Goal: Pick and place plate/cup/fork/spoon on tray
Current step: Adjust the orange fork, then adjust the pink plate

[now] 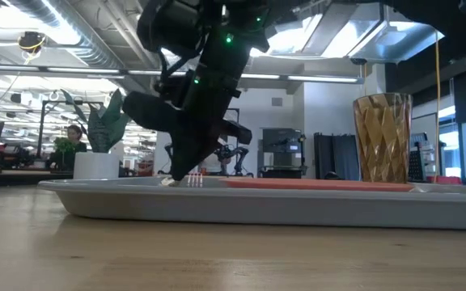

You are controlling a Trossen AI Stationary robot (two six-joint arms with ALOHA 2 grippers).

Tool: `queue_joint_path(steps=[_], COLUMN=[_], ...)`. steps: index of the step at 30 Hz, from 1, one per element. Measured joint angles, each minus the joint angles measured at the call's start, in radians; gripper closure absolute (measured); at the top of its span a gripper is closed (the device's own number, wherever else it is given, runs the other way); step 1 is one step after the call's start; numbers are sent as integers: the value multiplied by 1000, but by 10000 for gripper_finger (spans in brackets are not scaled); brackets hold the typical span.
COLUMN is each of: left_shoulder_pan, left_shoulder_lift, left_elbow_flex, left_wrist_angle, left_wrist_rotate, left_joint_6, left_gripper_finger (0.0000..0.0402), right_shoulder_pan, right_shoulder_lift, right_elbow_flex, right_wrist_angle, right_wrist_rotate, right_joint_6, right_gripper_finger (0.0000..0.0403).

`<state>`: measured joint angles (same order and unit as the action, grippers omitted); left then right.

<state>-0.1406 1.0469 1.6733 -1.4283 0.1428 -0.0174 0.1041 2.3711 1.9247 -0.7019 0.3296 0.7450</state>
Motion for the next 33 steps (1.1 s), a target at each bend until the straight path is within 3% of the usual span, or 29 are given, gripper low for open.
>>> queue_joint_path(steps=[33], left_shoulder_pan=[0], left_shoulder_lift=[0], left_elbow_flex=[0], left_wrist_angle=[0], left_wrist_rotate=[0], left_joint_6=[1], left_gripper_finger=[356], right_shoulder_pan=[-35], right_shoulder_lift=[15], right_elbow_flex=[4], right_wrist_angle=[45], right_wrist_rotate=[27], right_joint_6=[-85], right_gripper_finger=[397])
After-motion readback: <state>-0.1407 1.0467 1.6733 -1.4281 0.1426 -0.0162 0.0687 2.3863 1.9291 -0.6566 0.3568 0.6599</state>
